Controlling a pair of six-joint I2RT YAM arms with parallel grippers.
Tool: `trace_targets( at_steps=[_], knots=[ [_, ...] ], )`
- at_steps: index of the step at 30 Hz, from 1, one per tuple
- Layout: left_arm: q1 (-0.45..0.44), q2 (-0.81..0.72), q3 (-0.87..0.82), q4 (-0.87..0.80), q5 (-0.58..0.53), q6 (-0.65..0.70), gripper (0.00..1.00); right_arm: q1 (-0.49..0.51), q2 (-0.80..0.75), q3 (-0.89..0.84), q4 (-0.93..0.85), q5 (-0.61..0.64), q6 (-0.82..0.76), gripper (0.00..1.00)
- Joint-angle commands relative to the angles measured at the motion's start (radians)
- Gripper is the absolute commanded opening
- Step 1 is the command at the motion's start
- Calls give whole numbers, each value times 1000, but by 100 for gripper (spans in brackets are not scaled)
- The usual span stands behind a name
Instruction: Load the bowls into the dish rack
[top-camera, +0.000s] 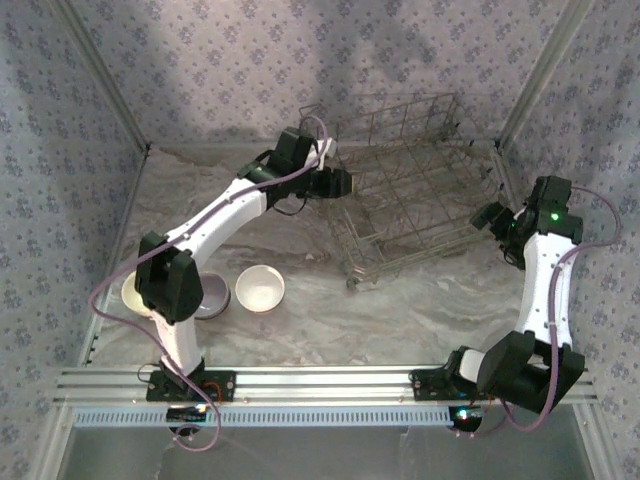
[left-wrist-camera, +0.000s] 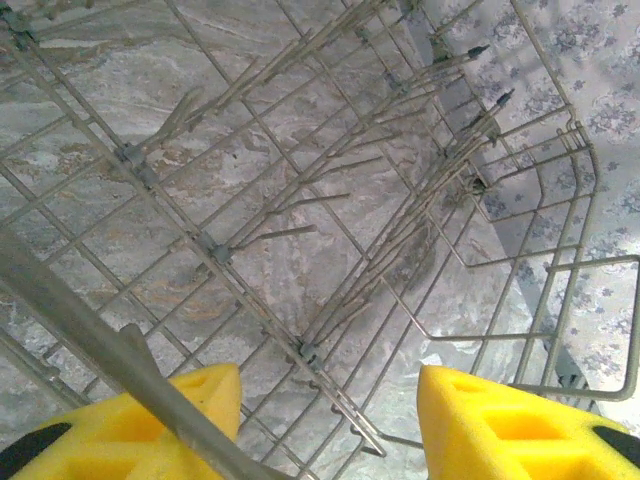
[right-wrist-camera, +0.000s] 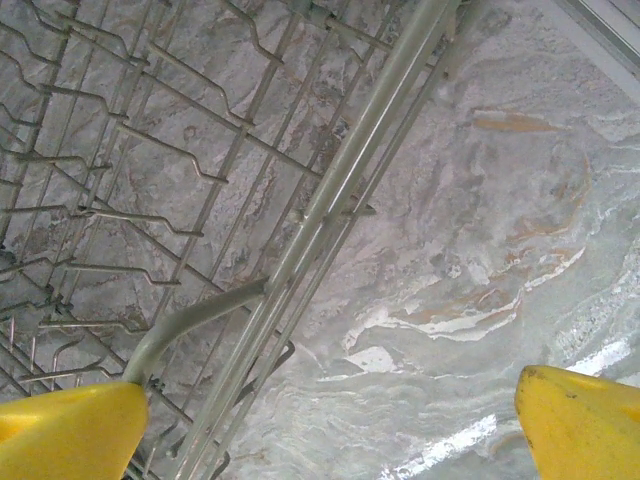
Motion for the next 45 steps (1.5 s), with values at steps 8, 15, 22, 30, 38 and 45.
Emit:
trace_targets(
  at_steps=[8, 15, 22, 30, 38, 45],
  knots=[
    [-150, -114, -90, 67, 72, -66, 47, 13, 93, 78, 90, -61, -19, 99],
    [-189, -114, -92, 31, 58, -68, 46, -16, 98, 82, 92, -66, -33, 99],
    [-205, -135, -98, 9, 13, -69, 51, -33, 113, 75, 103, -86, -50, 99],
    [-211, -149, -66, -63, -74, -50, 79, -39, 77, 85, 106, -16, -72, 99],
    [-211, -151, 26, -142, -137, -20, 86, -6, -24, 68, 90, 79, -92, 99],
    [-210, -174, 83, -214, -169, 27, 88, 13, -105, 38, 94, 126, -122, 99]
  ],
)
